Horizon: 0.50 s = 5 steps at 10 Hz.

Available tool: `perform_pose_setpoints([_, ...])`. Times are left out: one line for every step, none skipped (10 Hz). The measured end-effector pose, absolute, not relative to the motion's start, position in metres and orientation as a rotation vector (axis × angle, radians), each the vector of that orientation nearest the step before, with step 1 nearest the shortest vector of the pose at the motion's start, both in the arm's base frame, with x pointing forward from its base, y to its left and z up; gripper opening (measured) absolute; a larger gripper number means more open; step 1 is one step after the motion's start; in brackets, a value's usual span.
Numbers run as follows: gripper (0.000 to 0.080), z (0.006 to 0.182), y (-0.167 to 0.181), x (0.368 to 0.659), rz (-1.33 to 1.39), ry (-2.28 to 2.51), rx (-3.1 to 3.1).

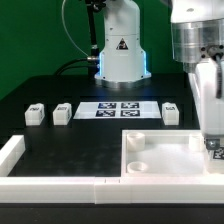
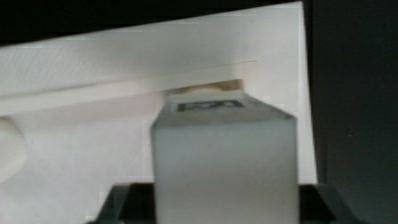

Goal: Assemble one leg

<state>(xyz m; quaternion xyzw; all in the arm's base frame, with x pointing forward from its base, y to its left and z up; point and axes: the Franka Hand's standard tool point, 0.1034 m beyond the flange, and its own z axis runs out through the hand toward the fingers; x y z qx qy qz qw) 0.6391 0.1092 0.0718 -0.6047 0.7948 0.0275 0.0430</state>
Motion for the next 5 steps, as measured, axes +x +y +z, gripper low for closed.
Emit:
perform_pose_setpoints([0.0298,0.0718,0.1097,0.6387,0.095,2.540,-1.700])
perform_pose_setpoints([0.0298,0.0723,0.1110,0.6387,0.097,2.563,-1.665])
perform_pose_setpoints([0.0298,0.0723,0.1110,0.6384,0.094,2.566,-1.659])
perform_pose_setpoints([0.0298,0.0721,0.1104,0.6379,0.094,2.572,-1.654])
perform_pose_setpoints([0.0298,0.0719,0.1102,0.6378,0.088,2.528,-1.720])
